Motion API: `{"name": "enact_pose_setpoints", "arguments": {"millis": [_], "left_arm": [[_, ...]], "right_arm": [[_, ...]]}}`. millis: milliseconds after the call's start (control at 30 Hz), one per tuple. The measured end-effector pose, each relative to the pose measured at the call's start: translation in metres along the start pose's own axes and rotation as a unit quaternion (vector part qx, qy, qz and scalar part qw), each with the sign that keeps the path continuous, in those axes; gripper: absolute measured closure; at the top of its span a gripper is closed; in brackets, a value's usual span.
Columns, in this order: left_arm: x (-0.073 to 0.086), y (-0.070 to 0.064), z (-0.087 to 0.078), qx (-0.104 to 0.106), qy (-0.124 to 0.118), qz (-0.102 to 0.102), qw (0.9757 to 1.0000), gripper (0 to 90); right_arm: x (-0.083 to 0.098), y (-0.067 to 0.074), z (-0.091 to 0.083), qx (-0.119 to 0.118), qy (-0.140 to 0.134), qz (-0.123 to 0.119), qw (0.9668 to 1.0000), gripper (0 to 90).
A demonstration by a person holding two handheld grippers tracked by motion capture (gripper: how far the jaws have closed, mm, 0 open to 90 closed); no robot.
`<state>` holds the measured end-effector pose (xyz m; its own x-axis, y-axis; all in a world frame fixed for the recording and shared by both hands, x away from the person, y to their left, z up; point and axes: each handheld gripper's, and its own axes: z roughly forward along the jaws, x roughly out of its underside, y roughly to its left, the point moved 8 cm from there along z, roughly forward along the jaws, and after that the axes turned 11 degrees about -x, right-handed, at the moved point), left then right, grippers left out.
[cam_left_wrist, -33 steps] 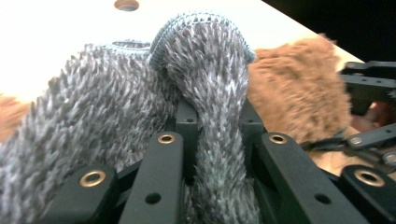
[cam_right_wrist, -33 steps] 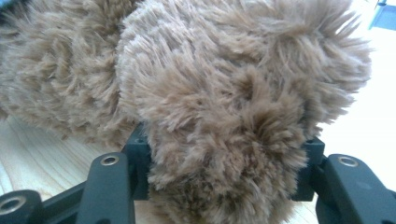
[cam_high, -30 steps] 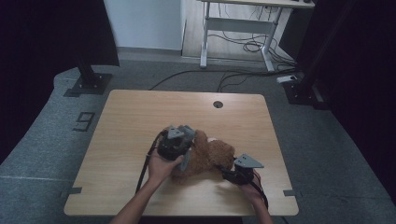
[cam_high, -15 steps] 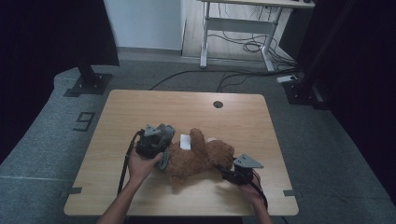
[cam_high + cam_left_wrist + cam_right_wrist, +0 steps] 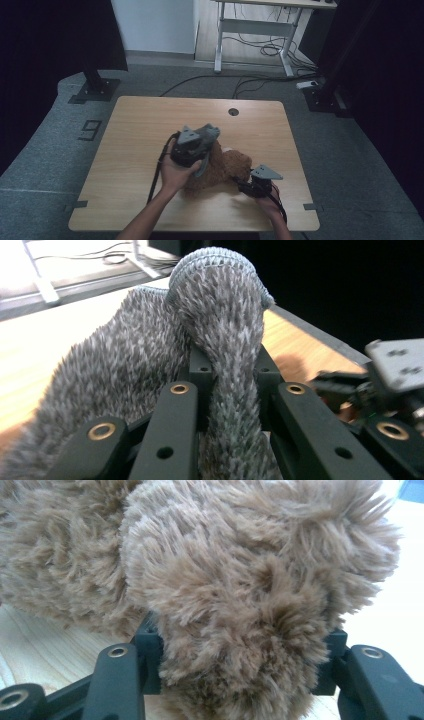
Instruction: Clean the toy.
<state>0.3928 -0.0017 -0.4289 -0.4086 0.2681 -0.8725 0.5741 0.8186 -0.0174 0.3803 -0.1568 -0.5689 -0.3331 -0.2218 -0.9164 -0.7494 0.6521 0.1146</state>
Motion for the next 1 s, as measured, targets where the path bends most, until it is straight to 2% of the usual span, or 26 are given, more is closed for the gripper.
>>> {"name": "enact_pose_setpoints", "arguments": {"millis": [100, 200, 267, 367, 467, 567, 633, 800, 933, 1000], "left_arm": [[-0.004, -0.026, 0.02, 0.014, 0.013, 0.02, 0.9996, 77.4], [0.005, -0.044, 0.045, 0.021, 0.04, 0.035, 0.9984, 77.3], [0.01, -0.048, 0.056, 0.021, 0.054, 0.04, 0.9975, 77.3], [0.017, -0.056, 0.073, 0.032, 0.071, 0.032, 0.9965, 77.2], [0.016, -0.062, 0.08, 0.038, 0.074, 0.027, 0.9962, 77.2], [0.018, -0.066, 0.087, 0.035, 0.087, 0.038, 0.9948, 77.0], [0.025, -0.067, 0.09, 0.029, 0.106, 0.056, 0.9924, 76.7], [0.032, -0.055, 0.083, 0.022, 0.098, 0.042, 0.994, 76.9], [0.037, -0.03, 0.073, -0.01, 0.1, 0.039, 0.9941, 77.3], [0.04, -0.02, 0.067, -0.007, 0.101, 0.027, 0.9945, 77.4]], "right_arm": [[0.0, 0.0, 0.0, 0.0, 0.0, 0.0, 1.0, 42.5], [0.0, 0.0, 0.0, 0.001, -0.001, 0.0, 1.0, 42.4], [0.0, 0.0, 0.0, 0.0, -0.001, -0.001, 1.0, 42.4], [0.0, 0.0, 0.0, 0.001, -0.001, 0.001, 1.0, 42.5], [0.0, 0.001, 0.0, 0.003, -0.001, 0.0, 1.0, 42.4], [0.0, 0.0, 0.0, 0.004, 0.001, -0.001, 1.0, 42.4], [0.001, 0.0, 0.0, 0.005, 0.002, -0.001, 1.0, 42.4], [0.003, 0.001, 0.001, 0.009, 0.013, -0.002, 0.9999, 42.3], [0.003, 0.0, 0.001, 0.007, 0.009, 0.005, 0.9999, 42.3], [0.003, 0.0, 0.001, 0.004, 0.006, 0.009, 0.9999, 42.3]]}}
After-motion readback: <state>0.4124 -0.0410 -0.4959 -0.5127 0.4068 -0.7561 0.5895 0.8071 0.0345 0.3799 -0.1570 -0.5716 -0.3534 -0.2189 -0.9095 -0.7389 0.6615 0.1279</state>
